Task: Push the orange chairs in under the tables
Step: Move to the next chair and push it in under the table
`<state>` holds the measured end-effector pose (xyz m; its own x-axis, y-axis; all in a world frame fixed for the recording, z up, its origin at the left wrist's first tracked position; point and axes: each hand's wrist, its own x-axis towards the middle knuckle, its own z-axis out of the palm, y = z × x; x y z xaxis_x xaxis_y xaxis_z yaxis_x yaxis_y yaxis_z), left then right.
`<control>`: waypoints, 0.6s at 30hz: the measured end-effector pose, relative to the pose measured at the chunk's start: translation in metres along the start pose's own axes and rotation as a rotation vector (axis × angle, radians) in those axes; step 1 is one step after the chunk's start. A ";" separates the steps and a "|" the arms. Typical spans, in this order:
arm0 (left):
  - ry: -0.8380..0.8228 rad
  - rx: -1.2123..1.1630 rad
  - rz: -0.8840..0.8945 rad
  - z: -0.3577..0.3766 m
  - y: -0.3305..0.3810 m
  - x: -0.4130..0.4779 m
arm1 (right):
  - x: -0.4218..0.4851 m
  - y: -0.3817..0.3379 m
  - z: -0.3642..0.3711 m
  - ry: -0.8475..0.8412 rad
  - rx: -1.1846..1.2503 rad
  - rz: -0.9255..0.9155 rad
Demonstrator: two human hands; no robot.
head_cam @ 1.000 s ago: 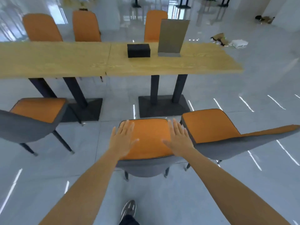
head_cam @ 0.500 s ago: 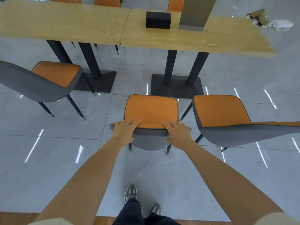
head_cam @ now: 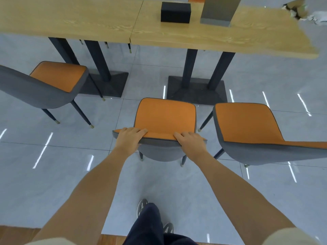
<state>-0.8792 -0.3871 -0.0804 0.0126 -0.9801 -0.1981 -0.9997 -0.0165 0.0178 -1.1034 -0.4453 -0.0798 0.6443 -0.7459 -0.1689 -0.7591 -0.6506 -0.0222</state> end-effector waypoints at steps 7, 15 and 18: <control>-0.002 -0.029 0.045 -0.014 0.001 0.075 | 0.057 0.054 -0.007 0.023 0.012 0.040; -0.005 -0.011 0.079 -0.026 -0.010 0.158 | 0.124 0.102 -0.019 0.018 -0.003 0.049; -0.008 -0.029 0.102 -0.035 -0.017 0.195 | 0.156 0.119 -0.027 0.001 -0.027 0.061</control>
<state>-0.8590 -0.5850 -0.0847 -0.0895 -0.9754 -0.2013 -0.9948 0.0775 0.0668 -1.0908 -0.6427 -0.0824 0.5968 -0.7845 -0.1684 -0.7942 -0.6075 0.0151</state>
